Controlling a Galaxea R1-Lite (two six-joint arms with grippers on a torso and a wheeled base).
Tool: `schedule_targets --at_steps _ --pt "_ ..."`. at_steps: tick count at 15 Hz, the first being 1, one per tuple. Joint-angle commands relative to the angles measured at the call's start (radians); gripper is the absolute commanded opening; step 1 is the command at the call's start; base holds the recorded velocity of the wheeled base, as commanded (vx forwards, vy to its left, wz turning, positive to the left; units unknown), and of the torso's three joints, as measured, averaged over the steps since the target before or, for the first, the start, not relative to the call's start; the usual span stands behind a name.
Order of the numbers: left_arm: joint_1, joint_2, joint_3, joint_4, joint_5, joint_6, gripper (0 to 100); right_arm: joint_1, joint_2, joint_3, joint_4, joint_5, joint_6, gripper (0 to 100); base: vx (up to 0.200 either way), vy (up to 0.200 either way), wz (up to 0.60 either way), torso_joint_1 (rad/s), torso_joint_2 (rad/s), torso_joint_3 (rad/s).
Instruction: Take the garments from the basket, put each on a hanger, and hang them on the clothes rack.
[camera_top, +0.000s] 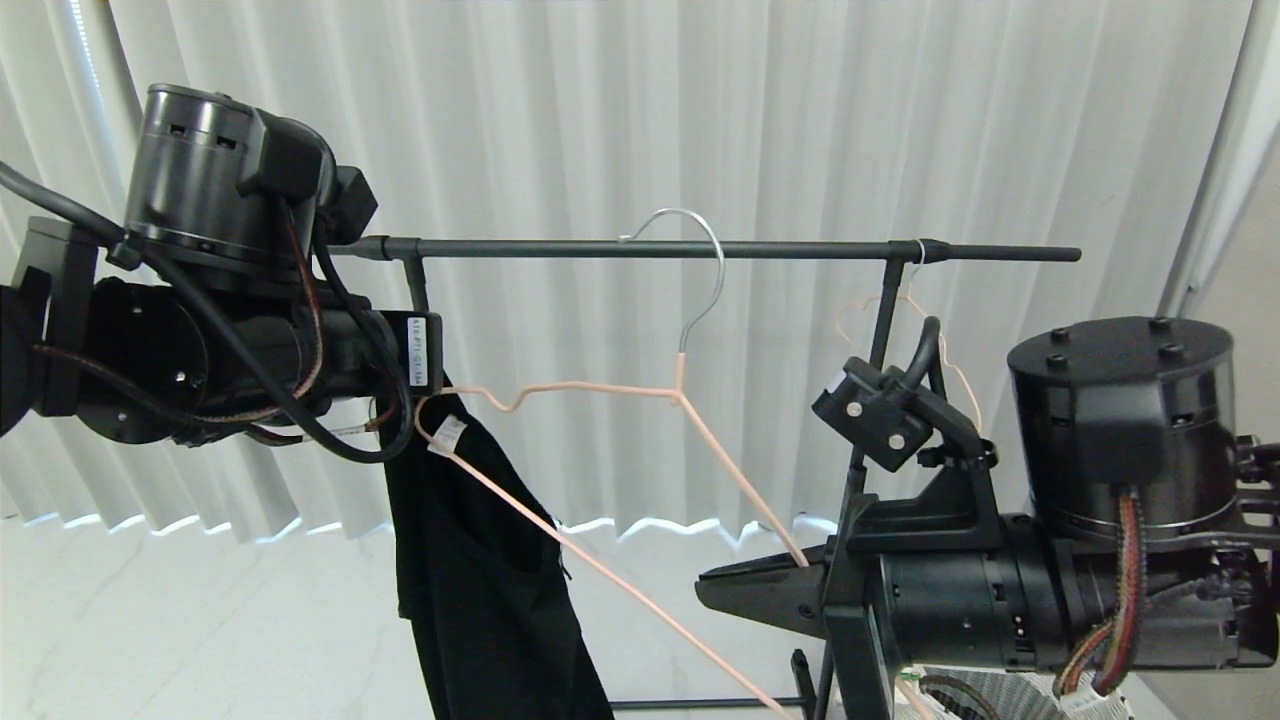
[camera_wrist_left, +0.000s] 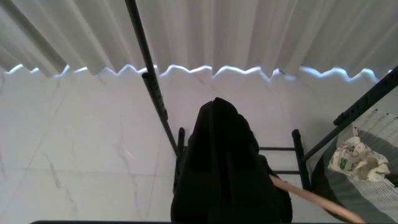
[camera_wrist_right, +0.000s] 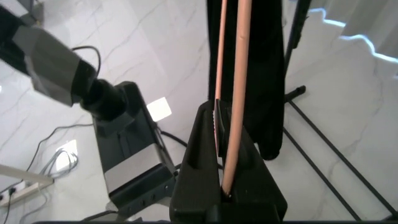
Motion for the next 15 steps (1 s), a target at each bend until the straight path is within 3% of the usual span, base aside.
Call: schedule_targets --at_steps 1,9,15 --pt "-0.002 -0.004 0.000 0.000 0.000 -0.001 0 -0.016 0.013 -0.015 0.000 0.000 0.000 0 0.000 0.000 0.00 0.000 0.00 0.000" --pt "-0.155 -0.039 -0.017 0.000 -0.001 -0.044 0 -0.014 0.094 -0.098 0.000 0.002 0.001 0 0.000 0.000 0.00 0.000 0.00 0.000" --pt "-0.278 -0.056 -0.060 0.000 -0.006 -0.042 0 -0.013 0.132 -0.098 -0.022 -0.001 0.001 0 0.000 0.000 0.00 0.000 0.00 0.000"
